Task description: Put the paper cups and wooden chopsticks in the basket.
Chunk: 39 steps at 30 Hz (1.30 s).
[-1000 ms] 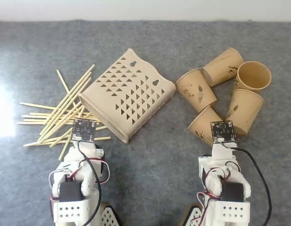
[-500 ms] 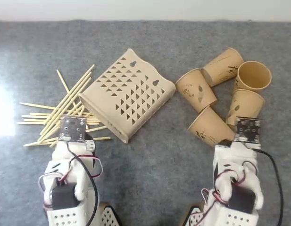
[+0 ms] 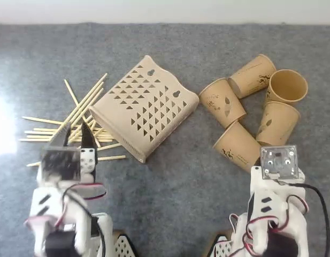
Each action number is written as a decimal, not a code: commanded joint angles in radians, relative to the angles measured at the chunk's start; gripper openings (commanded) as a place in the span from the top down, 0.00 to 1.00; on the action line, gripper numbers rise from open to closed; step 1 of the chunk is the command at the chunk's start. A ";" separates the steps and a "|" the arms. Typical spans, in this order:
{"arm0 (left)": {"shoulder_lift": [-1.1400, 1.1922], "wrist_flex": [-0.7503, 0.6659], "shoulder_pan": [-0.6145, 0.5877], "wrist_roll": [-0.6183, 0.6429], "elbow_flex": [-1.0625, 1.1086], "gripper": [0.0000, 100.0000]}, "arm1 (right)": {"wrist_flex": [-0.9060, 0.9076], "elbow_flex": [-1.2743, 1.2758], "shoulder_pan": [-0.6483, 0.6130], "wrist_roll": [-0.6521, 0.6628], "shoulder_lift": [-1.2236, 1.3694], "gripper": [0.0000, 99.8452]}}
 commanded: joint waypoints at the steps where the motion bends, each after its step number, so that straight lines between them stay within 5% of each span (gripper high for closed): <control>1: -0.014 0.121 -0.003 -0.002 -0.237 0.84 | 0.002 -0.075 0.010 0.020 0.002 0.99; 4: -0.014 0.209 -0.005 -0.006 -0.340 0.84 | -0.004 -0.078 0.010 0.018 0.002 0.98; 13: -0.012 0.275 0.002 -0.003 -0.404 0.84 | -0.018 -0.087 0.005 0.015 0.001 0.72; 20: 0.057 0.275 0.002 -0.002 -0.415 0.84 | -0.007 -0.144 -0.025 -0.018 0.001 0.71; 27: 0.477 0.281 0.005 0.000 -0.585 0.84 | -0.004 -0.276 -0.128 -0.083 0.039 0.72; 39: 0.775 0.275 0.008 -0.005 -0.582 0.84 | 0.056 -0.546 -0.162 -0.158 0.544 0.72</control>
